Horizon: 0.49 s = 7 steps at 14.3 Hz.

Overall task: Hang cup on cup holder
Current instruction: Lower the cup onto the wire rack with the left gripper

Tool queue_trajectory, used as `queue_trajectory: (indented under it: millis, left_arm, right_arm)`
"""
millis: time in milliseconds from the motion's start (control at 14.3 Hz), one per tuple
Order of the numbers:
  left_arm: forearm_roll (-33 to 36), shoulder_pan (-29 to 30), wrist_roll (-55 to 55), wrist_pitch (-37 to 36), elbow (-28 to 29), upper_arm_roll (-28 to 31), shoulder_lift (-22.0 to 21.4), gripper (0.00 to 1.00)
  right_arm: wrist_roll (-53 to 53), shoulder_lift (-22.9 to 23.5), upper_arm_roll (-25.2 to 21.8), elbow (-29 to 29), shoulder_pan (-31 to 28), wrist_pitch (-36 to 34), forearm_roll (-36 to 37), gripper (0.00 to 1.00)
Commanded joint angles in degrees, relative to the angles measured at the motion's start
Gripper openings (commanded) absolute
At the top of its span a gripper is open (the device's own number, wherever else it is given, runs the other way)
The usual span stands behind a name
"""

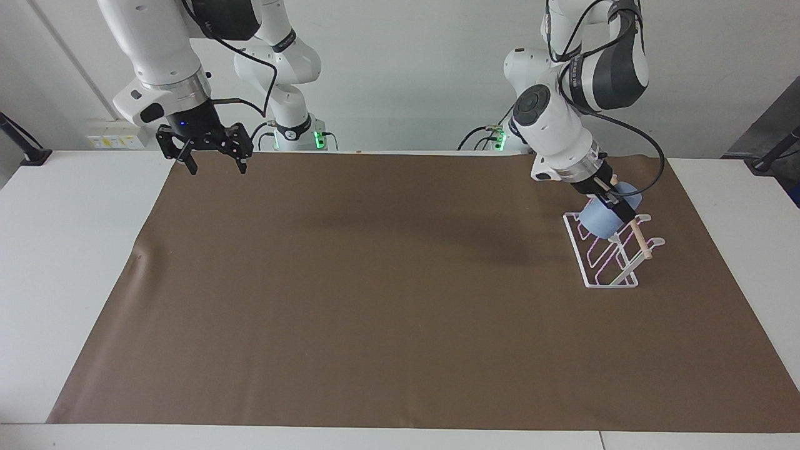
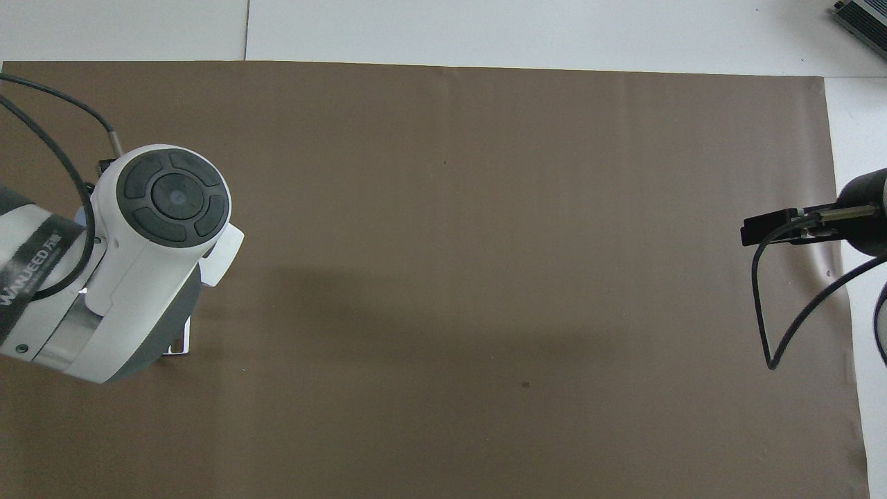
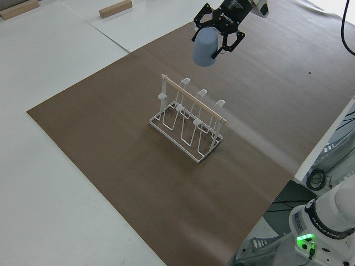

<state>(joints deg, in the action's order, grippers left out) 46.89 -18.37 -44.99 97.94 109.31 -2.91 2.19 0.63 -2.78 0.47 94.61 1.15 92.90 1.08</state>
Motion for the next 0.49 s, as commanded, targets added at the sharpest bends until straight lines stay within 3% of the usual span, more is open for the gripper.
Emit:
queue_trajectory:
  millis: [0, 420]
  left_arm:
    - [2.4, 1.8, -0.6, 4.6, 4.5, -0.3, -1.8, 0.0]
    - [4.7, 5.7, -2.6, 10.7, 8.3, -0.3, -2.6, 0.0]
  right_arm:
    - [-1.1, 0.0, 0.6, -0.1, -0.3, -0.7, 1.1, 1.0]
    - [-1.1, 0.0, 0.5, -0.1, -0.4, -0.8, 1.1, 1.0]
